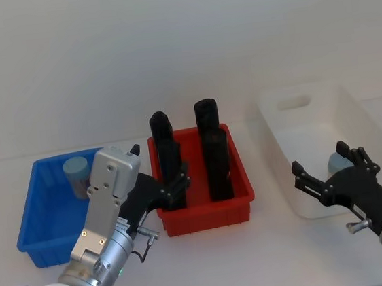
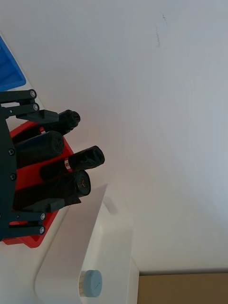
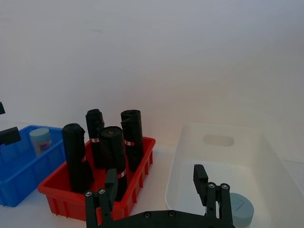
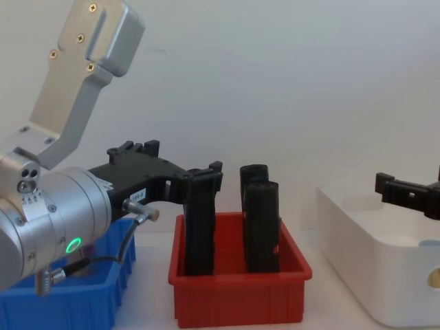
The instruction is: Pick the cotton swabs from the blue box and place them into the white box.
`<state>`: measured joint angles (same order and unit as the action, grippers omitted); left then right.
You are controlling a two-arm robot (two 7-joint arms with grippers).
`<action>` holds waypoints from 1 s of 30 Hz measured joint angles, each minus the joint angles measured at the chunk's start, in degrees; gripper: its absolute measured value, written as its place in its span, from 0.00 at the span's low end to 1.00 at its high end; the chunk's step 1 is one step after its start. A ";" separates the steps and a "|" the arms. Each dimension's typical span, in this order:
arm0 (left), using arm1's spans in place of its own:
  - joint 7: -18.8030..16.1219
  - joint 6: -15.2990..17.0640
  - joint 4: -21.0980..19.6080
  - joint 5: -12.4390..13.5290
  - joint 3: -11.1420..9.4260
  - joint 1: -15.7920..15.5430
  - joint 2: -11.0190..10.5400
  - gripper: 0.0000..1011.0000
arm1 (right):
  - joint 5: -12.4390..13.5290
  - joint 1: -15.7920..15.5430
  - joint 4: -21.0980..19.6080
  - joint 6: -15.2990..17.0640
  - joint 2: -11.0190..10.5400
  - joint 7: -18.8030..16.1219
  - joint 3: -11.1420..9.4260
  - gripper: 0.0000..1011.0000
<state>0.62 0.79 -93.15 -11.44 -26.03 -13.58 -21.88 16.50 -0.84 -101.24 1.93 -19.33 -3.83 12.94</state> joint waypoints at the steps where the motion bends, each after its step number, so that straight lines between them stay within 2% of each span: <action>1: 0.00 0.00 0.00 0.00 0.00 0.00 0.00 0.99 | 0.00 0.00 0.00 0.00 0.00 0.00 0.00 0.99; 30: 0.01 0.01 -0.03 -0.04 0.01 0.00 -0.01 0.99 | -0.04 0.00 0.02 0.02 0.00 0.00 0.00 0.99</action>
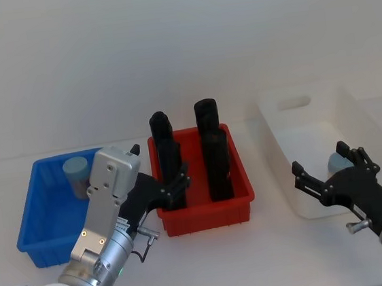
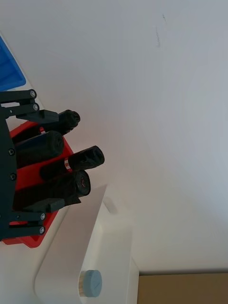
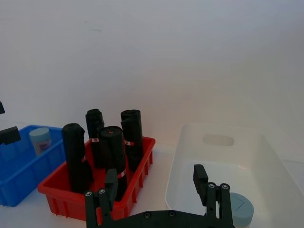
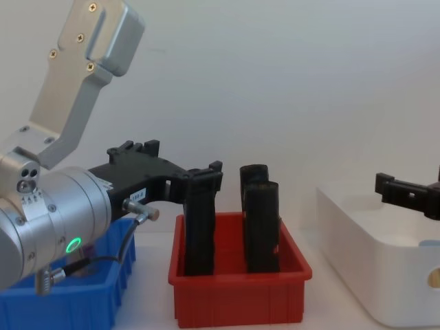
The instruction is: Pick the cotton swabs from the blue box and place them into the white box.
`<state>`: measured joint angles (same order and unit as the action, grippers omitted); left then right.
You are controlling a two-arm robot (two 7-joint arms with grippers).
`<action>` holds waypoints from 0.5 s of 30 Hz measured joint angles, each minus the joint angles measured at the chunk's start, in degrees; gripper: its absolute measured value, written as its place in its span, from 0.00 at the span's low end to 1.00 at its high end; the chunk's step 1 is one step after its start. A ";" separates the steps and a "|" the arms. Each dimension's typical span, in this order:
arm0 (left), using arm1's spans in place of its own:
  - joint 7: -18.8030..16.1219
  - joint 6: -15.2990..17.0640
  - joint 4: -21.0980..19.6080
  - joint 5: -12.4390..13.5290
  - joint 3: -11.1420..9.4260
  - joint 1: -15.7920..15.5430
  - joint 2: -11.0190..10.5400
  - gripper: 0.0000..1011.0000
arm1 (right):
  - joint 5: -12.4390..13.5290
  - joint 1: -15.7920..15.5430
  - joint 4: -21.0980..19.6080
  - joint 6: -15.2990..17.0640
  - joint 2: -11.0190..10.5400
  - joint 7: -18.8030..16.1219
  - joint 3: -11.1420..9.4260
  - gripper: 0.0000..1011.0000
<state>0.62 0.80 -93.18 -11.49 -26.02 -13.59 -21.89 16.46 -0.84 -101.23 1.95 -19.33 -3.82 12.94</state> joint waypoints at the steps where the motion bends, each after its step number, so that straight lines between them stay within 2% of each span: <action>1: 0.00 0.00 0.00 0.00 0.00 0.00 0.00 0.99 | 0.00 0.00 0.00 0.00 0.00 0.00 0.00 0.99; 7: 0.00 0.00 0.00 0.00 0.00 0.00 0.00 0.99 | -0.55 0.51 0.65 0.01 0.29 -0.35 0.07 0.99; 12: 0.01 0.00 0.00 0.00 0.00 0.00 0.00 0.99 | -1.90 1.89 2.59 0.08 0.96 -1.30 0.31 0.99; 15: 0.00 0.00 0.00 0.00 0.00 0.00 -0.01 0.99 | -3.42 3.79 5.16 0.08 1.81 -2.50 0.58 0.99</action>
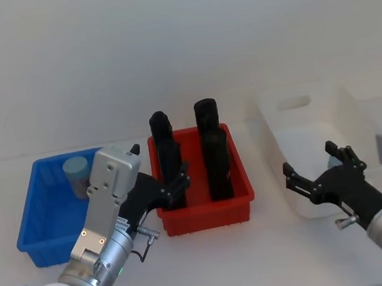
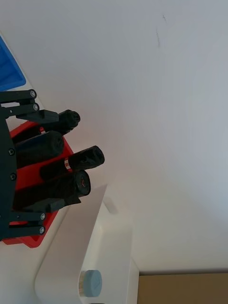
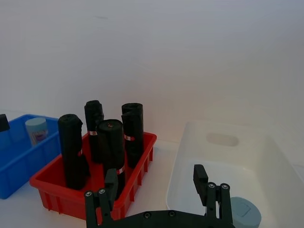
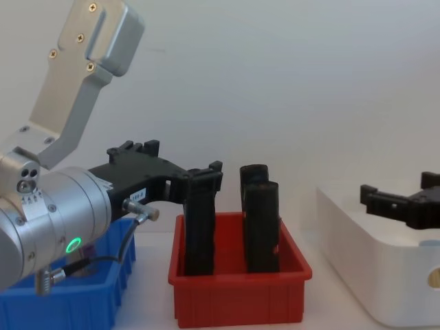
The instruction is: Pick the cotton swabs from the blue box and place them into the white box.
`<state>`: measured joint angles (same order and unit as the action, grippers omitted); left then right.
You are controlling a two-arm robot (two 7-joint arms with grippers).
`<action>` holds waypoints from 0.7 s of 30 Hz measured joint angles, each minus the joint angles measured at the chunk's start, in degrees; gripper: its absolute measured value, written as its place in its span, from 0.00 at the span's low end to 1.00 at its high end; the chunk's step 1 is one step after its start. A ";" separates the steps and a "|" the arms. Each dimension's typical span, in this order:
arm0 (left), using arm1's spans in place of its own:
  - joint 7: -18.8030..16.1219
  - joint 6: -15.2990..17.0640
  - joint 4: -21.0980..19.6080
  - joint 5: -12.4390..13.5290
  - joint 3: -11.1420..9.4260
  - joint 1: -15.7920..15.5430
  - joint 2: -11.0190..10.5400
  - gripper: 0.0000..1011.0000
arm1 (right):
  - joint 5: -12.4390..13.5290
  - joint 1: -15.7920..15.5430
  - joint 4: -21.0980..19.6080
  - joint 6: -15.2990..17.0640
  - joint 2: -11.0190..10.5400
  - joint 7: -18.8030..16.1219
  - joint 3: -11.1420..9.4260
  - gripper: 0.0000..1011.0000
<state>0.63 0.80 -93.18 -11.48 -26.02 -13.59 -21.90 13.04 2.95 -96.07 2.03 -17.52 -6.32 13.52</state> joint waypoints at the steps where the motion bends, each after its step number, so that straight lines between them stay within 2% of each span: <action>1: 0.00 0.00 0.00 0.00 0.00 0.00 0.00 0.99 | -0.41 0.38 0.49 0.00 0.16 -0.23 0.05 0.99; 5: 0.00 0.00 0.00 0.00 0.00 0.00 0.00 0.99 | -2.68 3.41 4.46 -0.21 1.50 -2.29 0.46 0.99; 15: 0.00 0.00 0.00 0.00 0.00 0.00 0.00 0.99 | -6.19 9.26 12.09 -1.41 4.08 -6.43 1.31 0.99; 21: 0.00 0.00 0.00 0.00 0.00 0.00 0.00 0.99 | -8.25 14.21 18.53 -2.84 6.24 -9.95 2.02 0.99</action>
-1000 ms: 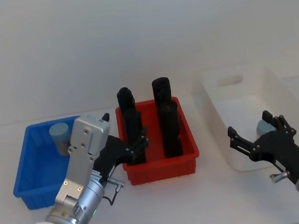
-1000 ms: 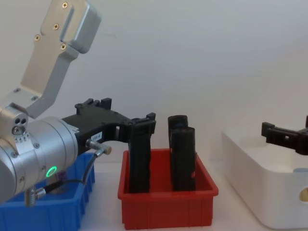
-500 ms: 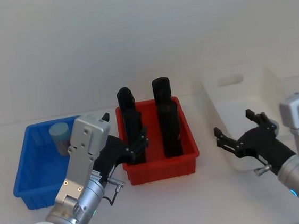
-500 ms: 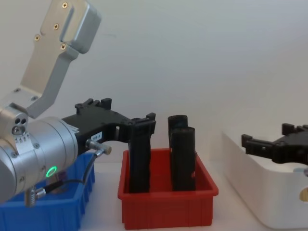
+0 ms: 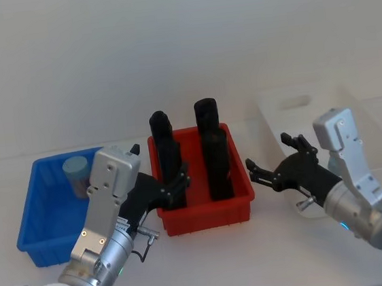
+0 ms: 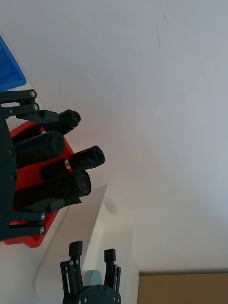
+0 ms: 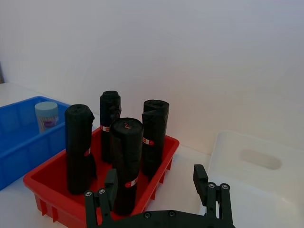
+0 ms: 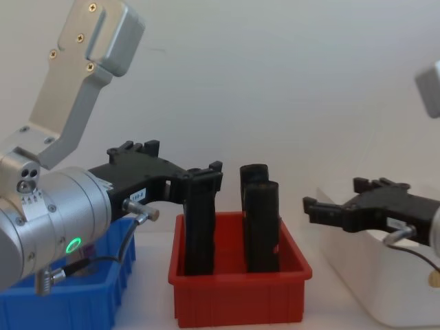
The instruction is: Pick the cotton swabs from the blue box and place them into the white box.
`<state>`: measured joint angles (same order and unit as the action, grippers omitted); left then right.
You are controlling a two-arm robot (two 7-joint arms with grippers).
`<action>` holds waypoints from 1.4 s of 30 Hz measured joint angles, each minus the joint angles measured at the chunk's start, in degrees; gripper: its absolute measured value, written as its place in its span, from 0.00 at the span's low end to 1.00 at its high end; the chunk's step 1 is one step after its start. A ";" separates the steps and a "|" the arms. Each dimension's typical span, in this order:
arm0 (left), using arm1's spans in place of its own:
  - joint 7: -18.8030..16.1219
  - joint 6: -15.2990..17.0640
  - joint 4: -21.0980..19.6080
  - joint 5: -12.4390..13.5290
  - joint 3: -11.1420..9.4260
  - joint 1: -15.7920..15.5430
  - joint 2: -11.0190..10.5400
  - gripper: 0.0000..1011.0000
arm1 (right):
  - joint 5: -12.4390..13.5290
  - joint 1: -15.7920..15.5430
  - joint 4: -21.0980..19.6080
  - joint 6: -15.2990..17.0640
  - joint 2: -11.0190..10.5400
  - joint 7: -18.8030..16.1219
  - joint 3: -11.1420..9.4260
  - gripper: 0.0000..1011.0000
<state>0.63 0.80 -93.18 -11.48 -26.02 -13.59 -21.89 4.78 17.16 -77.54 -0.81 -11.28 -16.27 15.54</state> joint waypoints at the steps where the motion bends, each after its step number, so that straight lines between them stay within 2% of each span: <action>1: 0.00 0.00 0.00 0.00 0.00 0.00 0.00 0.99 | 0.00 0.00 0.00 0.00 0.00 0.00 0.00 0.99; 4: 0.00 0.00 0.00 0.00 0.00 0.00 0.00 0.99 | -0.89 2.75 3.69 -0.85 1.20 -1.63 0.36 0.99; 17: 0.00 0.00 0.00 0.00 0.00 0.00 0.00 0.99 | -2.84 11.31 16.47 -3.61 4.95 -5.30 1.40 0.99; 32: -0.01 0.00 0.00 0.00 0.00 0.00 0.00 0.99 | -2.45 18.98 29.60 -8.31 7.96 -10.46 1.96 0.99; 38: 0.00 0.00 0.00 0.00 0.00 0.00 0.00 0.99 | -2.07 22.41 36.03 -10.85 9.23 -12.25 2.20 0.85; 39: 0.00 0.00 0.00 0.00 0.00 0.00 0.00 0.99 | -2.07 22.41 36.03 -10.85 9.23 -12.25 2.20 0.83; 42: 0.00 0.00 0.00 0.00 0.00 0.00 0.00 0.99 | -1.89 24.10 39.37 -12.27 9.85 -12.74 2.24 0.72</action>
<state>0.63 0.80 -93.18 -11.48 -26.02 -13.59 -21.90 2.90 41.26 -38.17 -13.08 -1.43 -29.02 17.78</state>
